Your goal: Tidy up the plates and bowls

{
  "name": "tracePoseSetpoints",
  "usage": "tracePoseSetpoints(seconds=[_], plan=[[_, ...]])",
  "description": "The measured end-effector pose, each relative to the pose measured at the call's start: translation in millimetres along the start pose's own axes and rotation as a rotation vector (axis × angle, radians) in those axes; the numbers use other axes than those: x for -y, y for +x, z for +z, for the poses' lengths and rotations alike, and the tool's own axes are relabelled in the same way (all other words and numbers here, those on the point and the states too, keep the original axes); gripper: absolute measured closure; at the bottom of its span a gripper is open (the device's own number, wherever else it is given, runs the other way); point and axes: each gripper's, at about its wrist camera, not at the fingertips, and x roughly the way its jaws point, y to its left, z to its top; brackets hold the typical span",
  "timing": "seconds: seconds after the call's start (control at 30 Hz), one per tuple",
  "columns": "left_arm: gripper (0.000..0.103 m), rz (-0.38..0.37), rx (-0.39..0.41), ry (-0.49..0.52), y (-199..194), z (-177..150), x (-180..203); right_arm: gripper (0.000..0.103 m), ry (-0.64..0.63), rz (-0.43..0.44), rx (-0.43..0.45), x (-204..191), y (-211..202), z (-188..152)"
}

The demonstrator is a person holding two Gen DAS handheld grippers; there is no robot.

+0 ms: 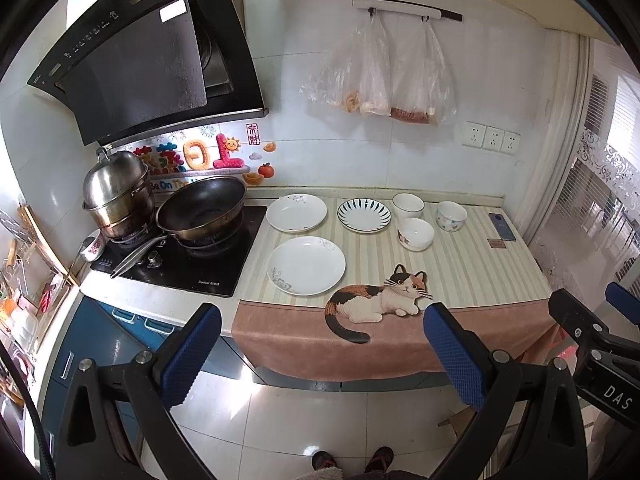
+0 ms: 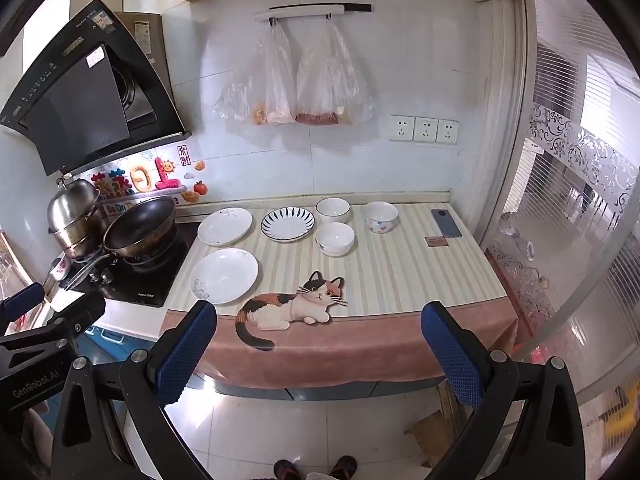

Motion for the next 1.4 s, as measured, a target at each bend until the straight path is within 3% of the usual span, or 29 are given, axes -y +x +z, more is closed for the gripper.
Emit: tracePoseSetpoints(seconds=[1.4], plan=[[0.0,0.006,-0.003,0.009,2.8,5.1,-8.7,0.0,0.004,-0.012,-0.012,1.6,9.5,4.3]])
